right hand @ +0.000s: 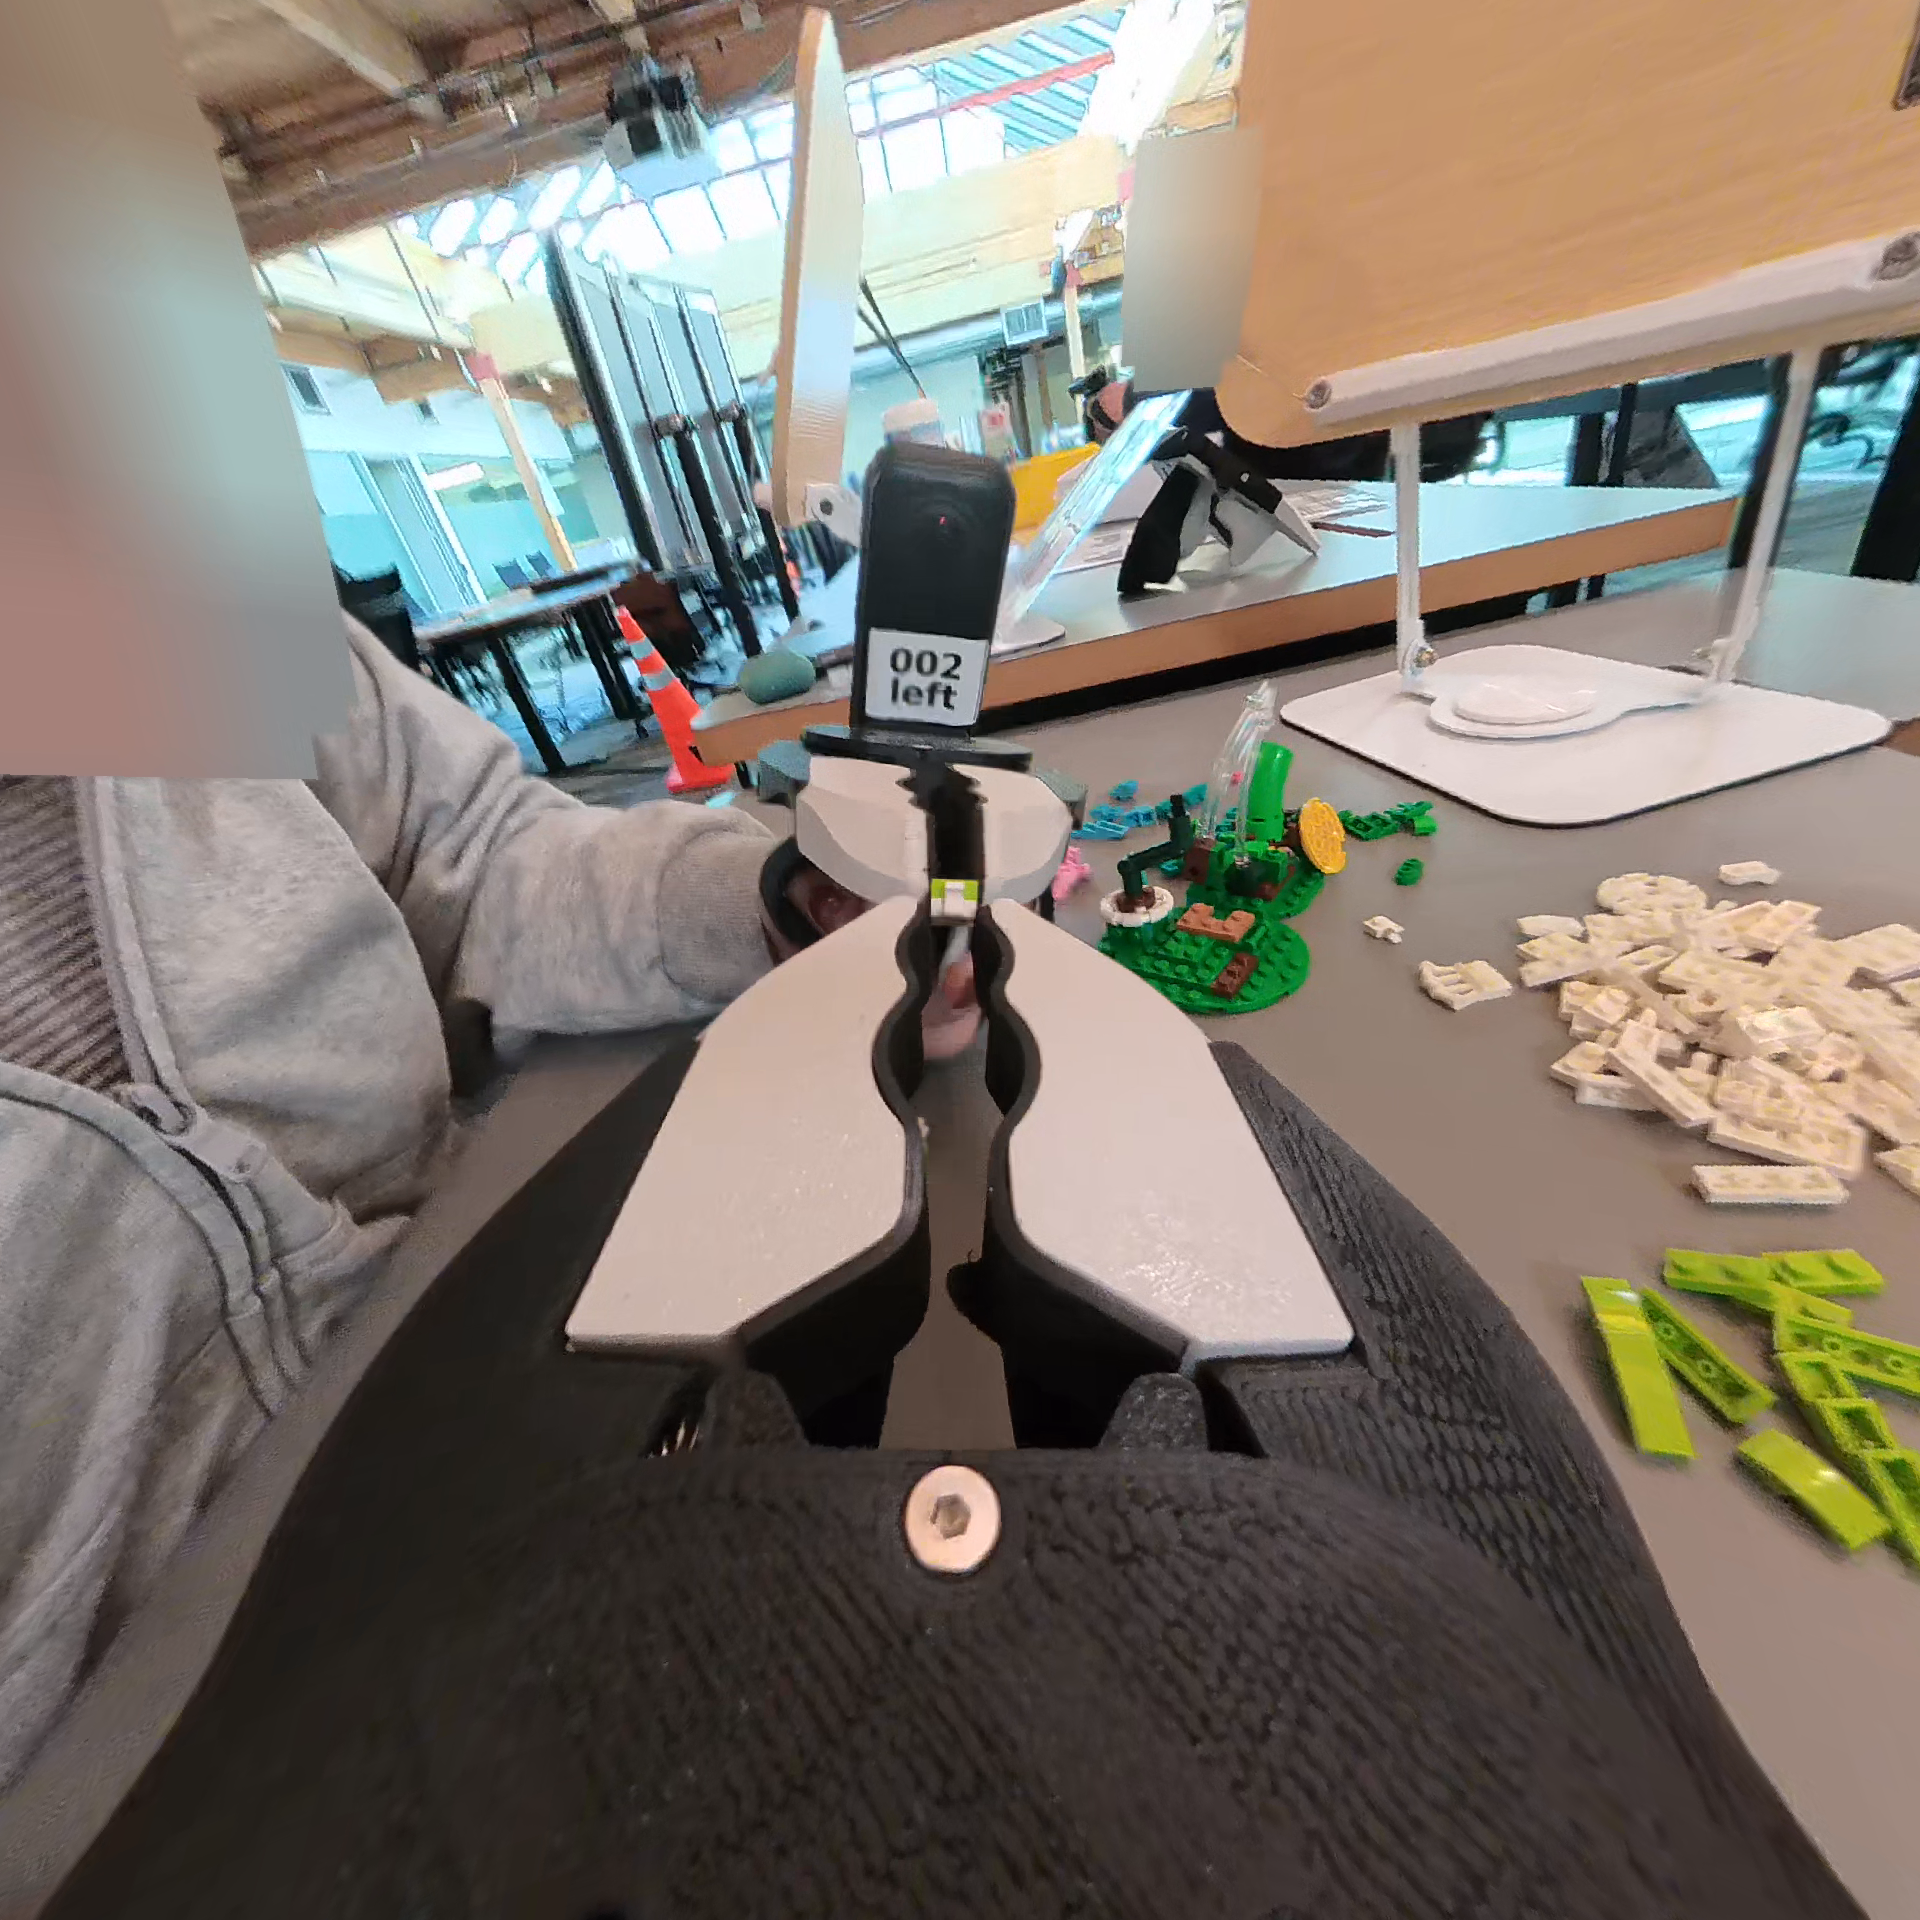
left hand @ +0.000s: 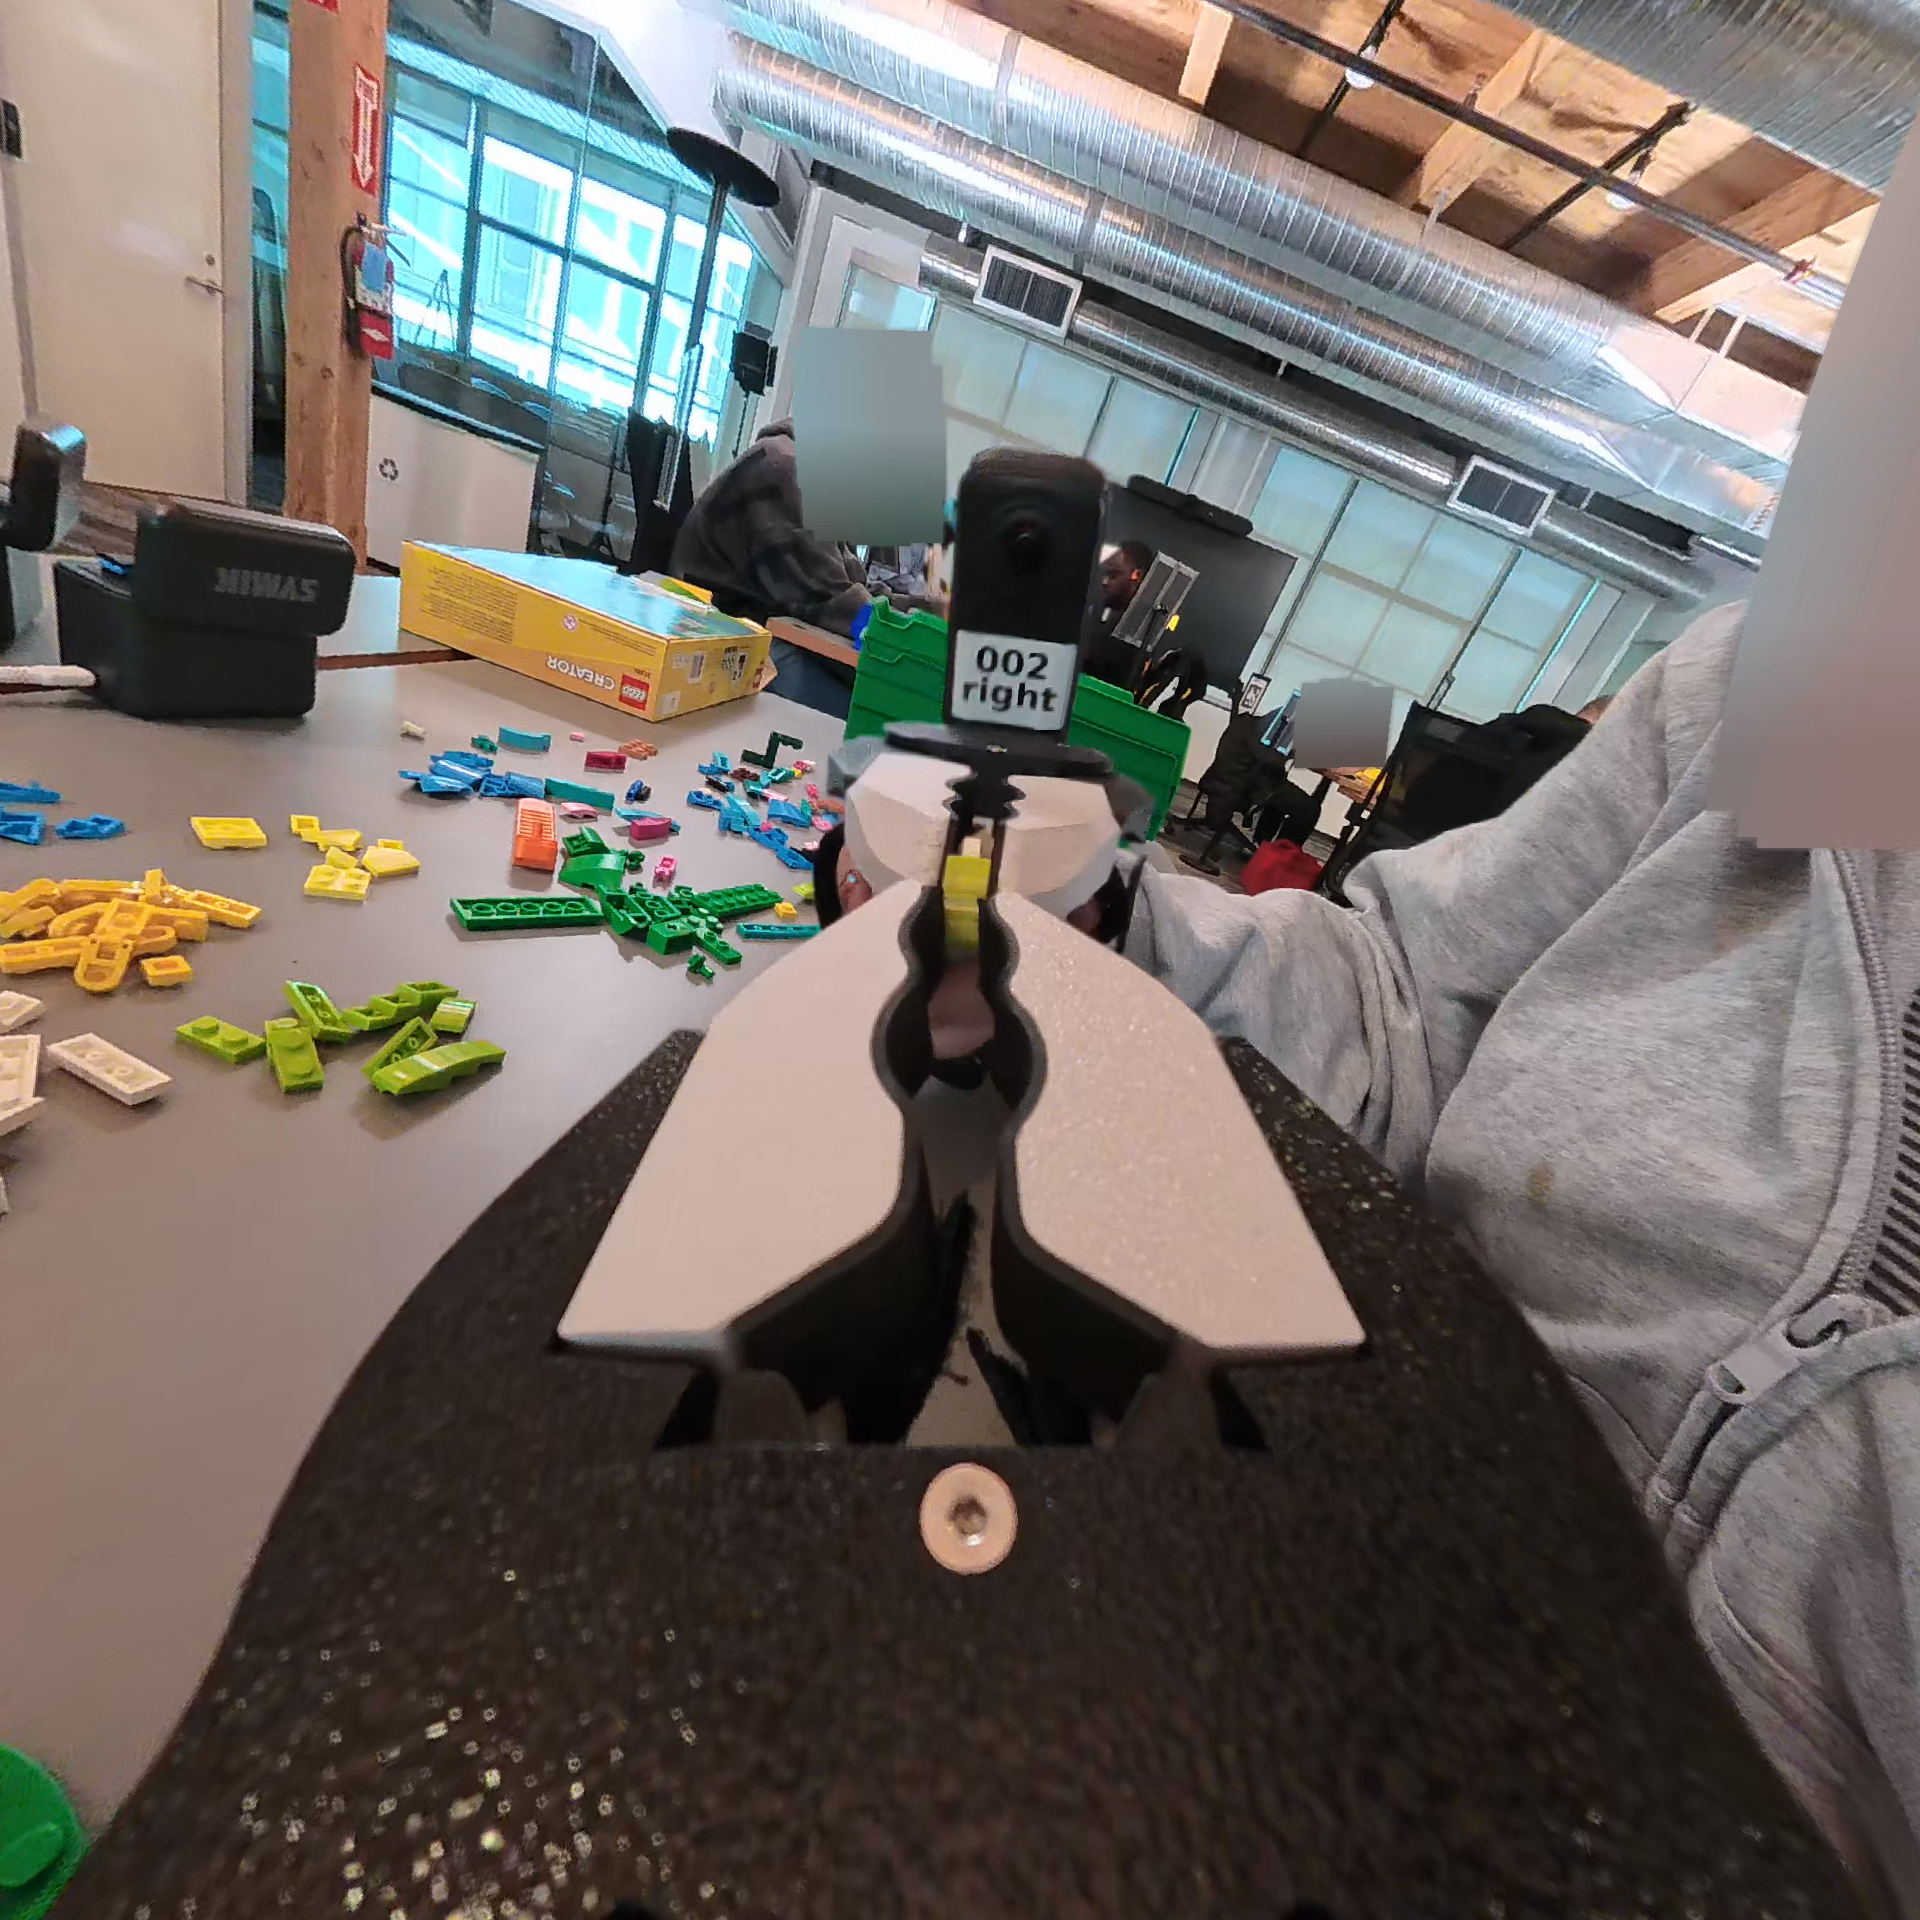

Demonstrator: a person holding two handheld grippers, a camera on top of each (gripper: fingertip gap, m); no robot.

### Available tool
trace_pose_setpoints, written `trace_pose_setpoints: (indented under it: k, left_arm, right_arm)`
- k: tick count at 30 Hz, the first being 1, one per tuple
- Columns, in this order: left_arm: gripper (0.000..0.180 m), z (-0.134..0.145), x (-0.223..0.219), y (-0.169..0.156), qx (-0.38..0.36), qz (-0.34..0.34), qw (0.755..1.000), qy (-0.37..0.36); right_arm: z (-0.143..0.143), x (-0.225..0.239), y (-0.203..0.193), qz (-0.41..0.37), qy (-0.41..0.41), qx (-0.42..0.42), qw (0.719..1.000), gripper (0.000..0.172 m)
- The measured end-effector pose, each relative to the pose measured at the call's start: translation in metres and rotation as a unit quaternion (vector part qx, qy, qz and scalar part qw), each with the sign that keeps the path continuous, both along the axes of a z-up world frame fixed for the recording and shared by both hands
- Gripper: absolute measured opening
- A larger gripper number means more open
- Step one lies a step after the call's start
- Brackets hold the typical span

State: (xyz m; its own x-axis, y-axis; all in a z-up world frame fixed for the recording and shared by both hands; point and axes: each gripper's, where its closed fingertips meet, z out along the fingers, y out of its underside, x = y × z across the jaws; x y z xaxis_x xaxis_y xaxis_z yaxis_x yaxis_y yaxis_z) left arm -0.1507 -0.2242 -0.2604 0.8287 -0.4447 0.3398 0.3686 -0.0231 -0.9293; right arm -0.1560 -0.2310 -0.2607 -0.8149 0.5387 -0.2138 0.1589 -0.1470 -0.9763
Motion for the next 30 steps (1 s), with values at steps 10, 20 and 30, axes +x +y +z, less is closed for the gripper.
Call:
trace_pose_setpoints:
  k: [10,20,30]
  left_arm:
    - [0.005,-0.008,0.011,0.001,-0.041,-0.041,0.998,-0.020]
    - [0.010,-0.012,-0.004,0.003,-0.022,0.087,0.980,0.176]
    - [0.007,-0.022,-0.017,0.010,-0.015,0.269,0.810,0.521]
  right_arm:
    - [-0.010,0.010,0.003,-0.022,0.087,0.199,0.976,0.006]
    - [-0.015,-0.004,0.016,-0.051,-0.017,0.110,0.992,0.006]
    - [-0.016,-0.009,0.006,-0.020,-0.115,-0.006,0.993,0.006]
